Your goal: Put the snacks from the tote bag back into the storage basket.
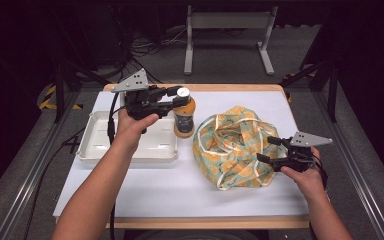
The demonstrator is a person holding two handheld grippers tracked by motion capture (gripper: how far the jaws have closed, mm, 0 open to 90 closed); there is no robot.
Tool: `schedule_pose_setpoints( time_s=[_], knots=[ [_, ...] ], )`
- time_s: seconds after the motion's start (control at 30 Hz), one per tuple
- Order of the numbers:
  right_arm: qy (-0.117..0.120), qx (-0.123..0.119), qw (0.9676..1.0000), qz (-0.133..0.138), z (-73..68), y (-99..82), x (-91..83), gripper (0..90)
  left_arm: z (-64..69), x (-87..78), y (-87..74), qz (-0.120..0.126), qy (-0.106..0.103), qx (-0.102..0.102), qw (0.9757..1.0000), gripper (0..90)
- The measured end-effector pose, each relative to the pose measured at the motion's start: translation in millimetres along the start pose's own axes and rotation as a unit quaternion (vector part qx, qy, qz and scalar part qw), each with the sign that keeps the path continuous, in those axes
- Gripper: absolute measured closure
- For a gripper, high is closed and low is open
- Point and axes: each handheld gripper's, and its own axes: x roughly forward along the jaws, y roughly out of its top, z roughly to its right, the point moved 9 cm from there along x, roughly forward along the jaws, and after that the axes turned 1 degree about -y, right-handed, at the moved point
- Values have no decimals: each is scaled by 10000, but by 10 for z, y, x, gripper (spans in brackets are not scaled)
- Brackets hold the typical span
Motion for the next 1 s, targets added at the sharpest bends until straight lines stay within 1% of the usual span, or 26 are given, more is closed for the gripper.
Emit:
schedule_pose_setpoints(
  time_s=[0.1,0.17,0.23,0.27,0.37,0.47,0.5,0.57,0.67,0.73,0.77,0.8,0.93,0.97,1.0],
  knots=[
    [-4,-18,10000,13,-5,-1,4,195,-61,-69,-36,-30,51,-80,10000,583],
    [-10,-15,10000,46,-7,4,6,194,-103,-110,-62,-35,75,-98,9999,583],
    [-6,-34,10000,70,-8,11,3,194,-135,-144,-98,-94,108,-143,9998,583],
    [-3,-27,10000,76,-8,13,1,194,-151,-156,-111,-106,129,-125,9998,583],
    [3,-13,10000,77,-7,13,0,194,-196,-213,-181,-154,127,-161,9997,583],
    [8,6,10000,67,-9,8,0,194,-250,-272,-242,-152,157,-215,9995,583],
    [8,6,10000,67,-9,8,0,194,-250,-272,-242,-152,157,-215,9995,583],
    [9,-6,10000,79,-9,12,2,194,-279,-313,-292,-151,204,-289,9993,583],
    [24,24,10000,57,-18,7,9,194,-332,-363,-369,-213,287,-312,9989,583],
    [30,22,10000,42,-22,4,15,194,-359,-391,-413,-233,300,-341,9987,583],
    [32,24,10000,38,-25,3,18,194,-373,-417,-456,-243,305,-393,9985,583],
    [32,24,10000,38,-25,3,18,194,-373,-417,-456,-243,305,-393,9985,583],
    [43,24,10000,41,-27,2,25,194,-391,-451,-566,-341,313,-429,9980,583],
    [51,31,10000,40,-28,0,26,194,-404,-457,-585,-392,314,-347,9981,583],
    [53,35,10000,40,-28,0,27,194,-394,-458,-606,-388,309,-406,9979,583]
  ],
)
